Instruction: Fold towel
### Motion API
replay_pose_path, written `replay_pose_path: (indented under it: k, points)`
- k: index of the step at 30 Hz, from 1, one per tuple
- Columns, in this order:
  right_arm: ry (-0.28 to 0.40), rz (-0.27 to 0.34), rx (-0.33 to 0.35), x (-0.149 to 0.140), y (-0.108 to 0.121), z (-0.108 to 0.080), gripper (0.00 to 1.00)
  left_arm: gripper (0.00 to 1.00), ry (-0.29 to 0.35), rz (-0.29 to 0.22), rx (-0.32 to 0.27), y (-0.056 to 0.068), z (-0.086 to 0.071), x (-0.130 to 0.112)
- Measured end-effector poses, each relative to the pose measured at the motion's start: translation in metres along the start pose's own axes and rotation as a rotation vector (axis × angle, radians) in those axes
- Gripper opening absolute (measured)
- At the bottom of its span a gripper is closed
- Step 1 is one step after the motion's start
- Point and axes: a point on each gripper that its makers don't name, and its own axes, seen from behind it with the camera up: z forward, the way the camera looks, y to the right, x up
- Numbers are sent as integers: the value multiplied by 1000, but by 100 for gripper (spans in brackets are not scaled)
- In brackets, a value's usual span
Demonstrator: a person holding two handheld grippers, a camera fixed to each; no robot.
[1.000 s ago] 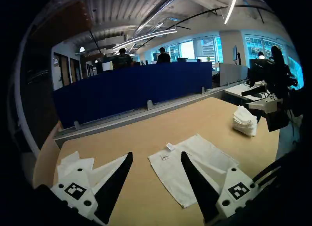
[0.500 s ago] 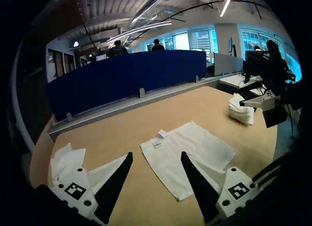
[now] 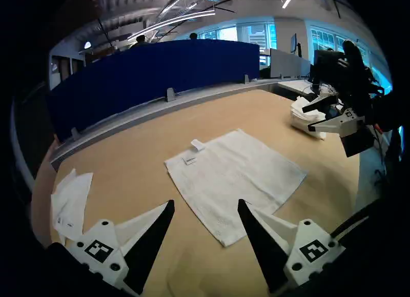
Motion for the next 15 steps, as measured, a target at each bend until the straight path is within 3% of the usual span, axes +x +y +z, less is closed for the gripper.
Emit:
replay_pose_path:
  k: [15]
  points:
    - [-115,-12,56,-57,-22,15,100,92,-128,-2,-75,19,23,-52]
